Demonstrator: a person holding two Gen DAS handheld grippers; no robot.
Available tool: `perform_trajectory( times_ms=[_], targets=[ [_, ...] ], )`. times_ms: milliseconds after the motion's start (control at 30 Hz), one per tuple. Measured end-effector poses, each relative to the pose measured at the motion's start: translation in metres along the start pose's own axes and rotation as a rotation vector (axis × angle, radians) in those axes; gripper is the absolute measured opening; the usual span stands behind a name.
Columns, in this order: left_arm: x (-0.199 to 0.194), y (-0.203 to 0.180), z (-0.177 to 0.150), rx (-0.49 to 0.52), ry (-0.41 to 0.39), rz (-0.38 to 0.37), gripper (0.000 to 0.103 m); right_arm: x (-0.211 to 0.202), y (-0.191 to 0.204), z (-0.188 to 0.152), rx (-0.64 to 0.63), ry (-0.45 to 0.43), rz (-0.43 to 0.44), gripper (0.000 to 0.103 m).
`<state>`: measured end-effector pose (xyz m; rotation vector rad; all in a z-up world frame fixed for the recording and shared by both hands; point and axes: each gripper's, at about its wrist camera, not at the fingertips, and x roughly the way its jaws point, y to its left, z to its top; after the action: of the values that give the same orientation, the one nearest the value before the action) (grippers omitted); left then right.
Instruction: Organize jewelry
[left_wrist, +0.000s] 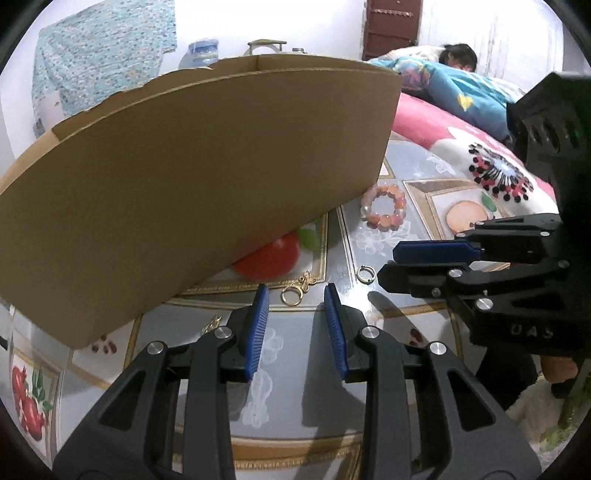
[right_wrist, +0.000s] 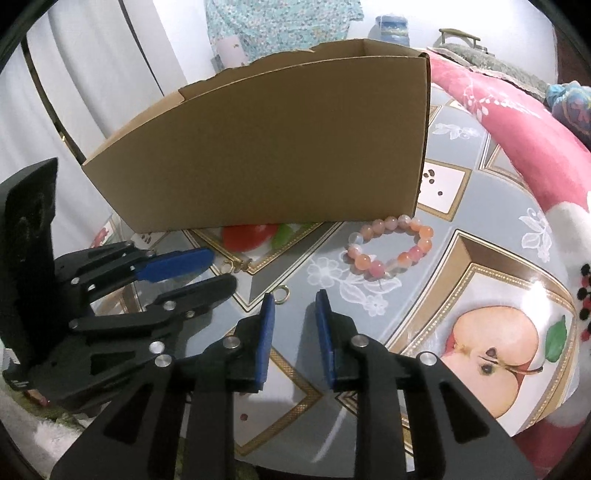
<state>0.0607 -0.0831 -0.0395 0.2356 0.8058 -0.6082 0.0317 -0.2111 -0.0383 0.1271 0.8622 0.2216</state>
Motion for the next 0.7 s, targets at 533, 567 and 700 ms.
perform_trajectory(
  times_ms=[533,567,700],
  targets=[
    [0.0007,0.0015,0.004,0.073,0.024,-0.013,0.01,-0.0005,-0.0031,-0.0007,0.01,-0.011,0.01,0.023],
    [0.0005,0.0019,0.0039,0.075,0.025,-0.015,0.01,-0.0006,-0.0033,-0.0011,0.01,-0.011,0.008,0.023],
    [-0.0006,0.0001,0.0022,0.085,0.02,-0.01,0.01,-0.0018,-0.0028,-0.0022,0.011,-0.01,0.002,0.023]
  ],
)
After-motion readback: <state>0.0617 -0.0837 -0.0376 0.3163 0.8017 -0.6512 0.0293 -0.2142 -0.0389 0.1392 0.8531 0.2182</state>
